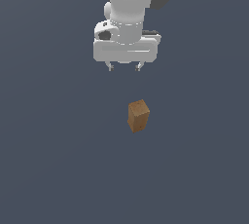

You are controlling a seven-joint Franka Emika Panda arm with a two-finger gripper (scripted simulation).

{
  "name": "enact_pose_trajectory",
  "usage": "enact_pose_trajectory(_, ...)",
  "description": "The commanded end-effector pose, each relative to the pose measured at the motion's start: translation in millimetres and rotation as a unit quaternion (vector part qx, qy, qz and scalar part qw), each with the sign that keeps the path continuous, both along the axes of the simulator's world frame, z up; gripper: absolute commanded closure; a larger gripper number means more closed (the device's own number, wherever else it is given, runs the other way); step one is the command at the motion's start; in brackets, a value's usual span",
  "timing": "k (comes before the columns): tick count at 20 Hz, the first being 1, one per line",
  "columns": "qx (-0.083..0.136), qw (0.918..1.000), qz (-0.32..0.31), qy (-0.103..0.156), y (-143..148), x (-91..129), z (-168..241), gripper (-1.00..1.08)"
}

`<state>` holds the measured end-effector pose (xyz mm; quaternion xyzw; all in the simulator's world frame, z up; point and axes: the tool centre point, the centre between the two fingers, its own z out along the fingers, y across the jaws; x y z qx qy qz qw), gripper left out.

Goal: Pick up the object and move it to a goal position.

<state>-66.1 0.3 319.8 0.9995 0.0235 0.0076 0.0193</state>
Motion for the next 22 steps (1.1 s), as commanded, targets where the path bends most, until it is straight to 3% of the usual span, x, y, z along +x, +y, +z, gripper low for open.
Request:
enact_pose_trajectory(1, 0.0, 1.0, 0.0, 0.0, 0, 0, 0, -0.92)
enact_pose_trajectory(11, -0.015, 0.9998, -0.016, -0.003, -19, 6, 0, -0.92)
enact_pose_trajectory(22, -0.01, 0.9998, 0.017, 0.001, -4, 20, -22, -0.92)
